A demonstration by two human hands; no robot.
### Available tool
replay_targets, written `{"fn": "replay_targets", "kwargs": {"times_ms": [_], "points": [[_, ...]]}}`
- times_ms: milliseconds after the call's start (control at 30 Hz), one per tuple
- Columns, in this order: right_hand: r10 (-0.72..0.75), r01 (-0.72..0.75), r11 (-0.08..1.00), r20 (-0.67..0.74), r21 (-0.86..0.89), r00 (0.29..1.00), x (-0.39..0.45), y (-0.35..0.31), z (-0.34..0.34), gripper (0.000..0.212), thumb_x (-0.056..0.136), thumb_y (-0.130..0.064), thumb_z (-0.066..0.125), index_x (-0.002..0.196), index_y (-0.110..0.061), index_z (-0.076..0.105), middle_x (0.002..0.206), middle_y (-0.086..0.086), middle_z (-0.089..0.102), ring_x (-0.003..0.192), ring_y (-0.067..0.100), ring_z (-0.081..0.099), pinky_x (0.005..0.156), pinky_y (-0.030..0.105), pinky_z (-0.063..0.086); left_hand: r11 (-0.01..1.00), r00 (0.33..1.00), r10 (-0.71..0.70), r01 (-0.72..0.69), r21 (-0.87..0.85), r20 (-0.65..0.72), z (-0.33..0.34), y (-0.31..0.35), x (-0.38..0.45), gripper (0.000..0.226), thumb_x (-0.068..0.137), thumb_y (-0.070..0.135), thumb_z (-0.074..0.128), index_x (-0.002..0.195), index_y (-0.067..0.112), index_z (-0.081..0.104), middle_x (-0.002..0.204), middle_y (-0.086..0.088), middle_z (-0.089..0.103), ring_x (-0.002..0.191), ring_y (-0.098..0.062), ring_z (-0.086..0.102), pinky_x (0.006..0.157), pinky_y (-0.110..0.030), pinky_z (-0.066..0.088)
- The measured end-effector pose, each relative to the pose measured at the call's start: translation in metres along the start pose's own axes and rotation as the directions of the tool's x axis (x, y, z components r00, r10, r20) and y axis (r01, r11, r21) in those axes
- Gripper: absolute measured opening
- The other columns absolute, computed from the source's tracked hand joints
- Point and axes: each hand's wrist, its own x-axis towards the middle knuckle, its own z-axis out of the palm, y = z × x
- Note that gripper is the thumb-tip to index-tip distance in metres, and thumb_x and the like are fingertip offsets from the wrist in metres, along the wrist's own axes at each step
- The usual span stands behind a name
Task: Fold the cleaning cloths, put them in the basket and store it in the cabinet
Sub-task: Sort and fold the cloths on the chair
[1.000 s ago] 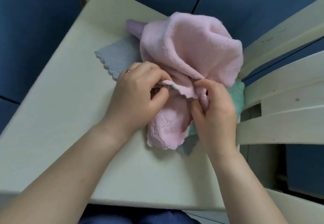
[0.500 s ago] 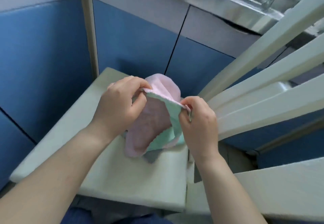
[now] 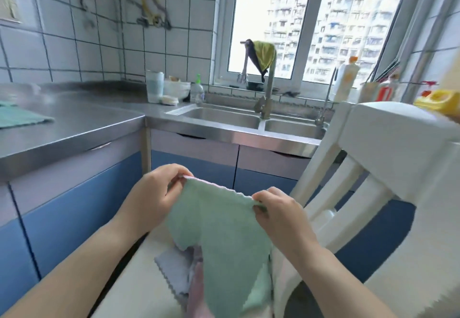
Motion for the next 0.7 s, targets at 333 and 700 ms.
{"fn": "replay_targets", "kwargs": {"times_ms": [333, 700], "points": [[-0.032, 0.032, 0.997, 0.014, -0.068, 0.999, 0.011, -0.030, -0.047, 0.016, 0.091, -0.031, 0.056, 0.099, -0.022, 0.065, 0.095, -0.003, 0.069, 0.091, 0.024, 0.061, 0.070, 0.030, 0.044, 0.924, 0.984, 0.173, -0.176, 0.339, 0.040, -0.079, -0.004, -0.001, 0.036, 0.087, 0.044, 0.037, 0.088, 0.018, 0.062, 0.077, 0.006, 0.063, 0.070, -0.020, 0.060, 0.061, -0.033, 0.047], [0.010, -0.008, 1.000, 0.298, -0.008, 0.955, 0.049, -0.086, -0.138, 0.036, 0.085, -0.029, 0.067, 0.056, -0.022, 0.046, 0.060, -0.006, 0.040, 0.057, 0.011, 0.036, 0.047, 0.015, 0.028, 0.981, 0.958, -0.162, 0.183, -0.069, 0.238, -0.214, 0.041, 0.030, 0.012, 0.088, 0.012, 0.063, 0.084, 0.021, 0.070, 0.054, 0.016, 0.058, 0.047, 0.002, 0.046, 0.045, -0.011, 0.040]]}}
